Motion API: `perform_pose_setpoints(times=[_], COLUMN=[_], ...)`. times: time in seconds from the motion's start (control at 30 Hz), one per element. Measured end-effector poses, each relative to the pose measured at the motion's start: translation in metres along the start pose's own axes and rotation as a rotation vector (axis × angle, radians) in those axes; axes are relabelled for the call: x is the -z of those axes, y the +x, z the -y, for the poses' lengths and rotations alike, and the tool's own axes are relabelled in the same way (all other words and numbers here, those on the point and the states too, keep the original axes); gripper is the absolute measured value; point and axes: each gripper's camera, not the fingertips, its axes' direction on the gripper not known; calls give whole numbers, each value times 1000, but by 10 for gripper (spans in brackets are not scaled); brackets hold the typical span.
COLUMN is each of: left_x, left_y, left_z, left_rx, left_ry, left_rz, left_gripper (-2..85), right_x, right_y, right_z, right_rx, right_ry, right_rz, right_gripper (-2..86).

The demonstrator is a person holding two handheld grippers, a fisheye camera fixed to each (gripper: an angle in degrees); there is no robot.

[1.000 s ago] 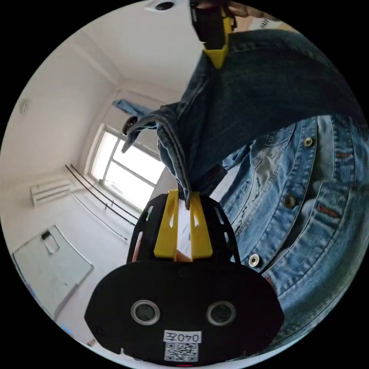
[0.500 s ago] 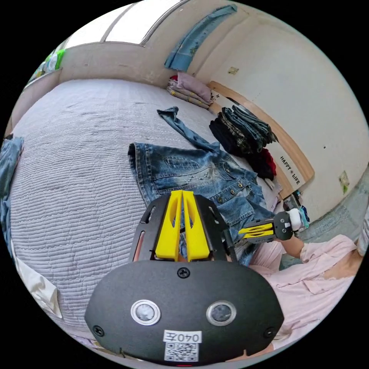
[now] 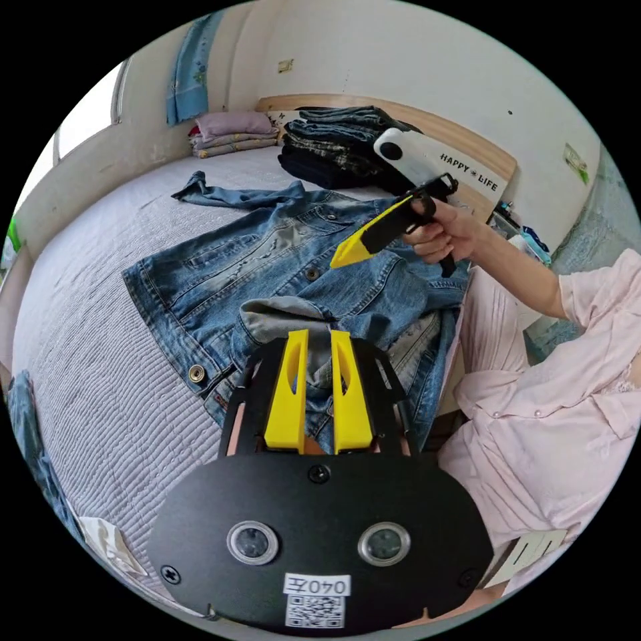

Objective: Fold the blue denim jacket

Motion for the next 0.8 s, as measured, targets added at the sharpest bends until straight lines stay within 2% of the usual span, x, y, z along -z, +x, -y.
perform_pose_setpoints(times=[0.07,0.2,0.3,0.43,0.6,0.8], left_x=[-17,-22,-20,-15,-10,-1], left_y=[-1,-19,-27,-16,-6,-8], left_z=[-6,-28,-42,-51,-61,-78], left_rx=[29,108,138,79,27,25], left_ry=[-41,4,41,43,36,38], left_rz=[3,-60,-97,-27,28,36], left_gripper=[-3,-13,-14,-11,-14,-12], right_x=[-8,-25,-24,-10,-37,-26], right_y=[29,67,73,76,88,101], right_z=[16,36,39,44,66,65], right_rx=[-94,-247,-284,-308,-355,-434], right_ry=[-10,-81,-108,-68,-178,-90], right_rz=[86,172,106,19,85,228], right_gripper=[80,78,75,88,102,91])
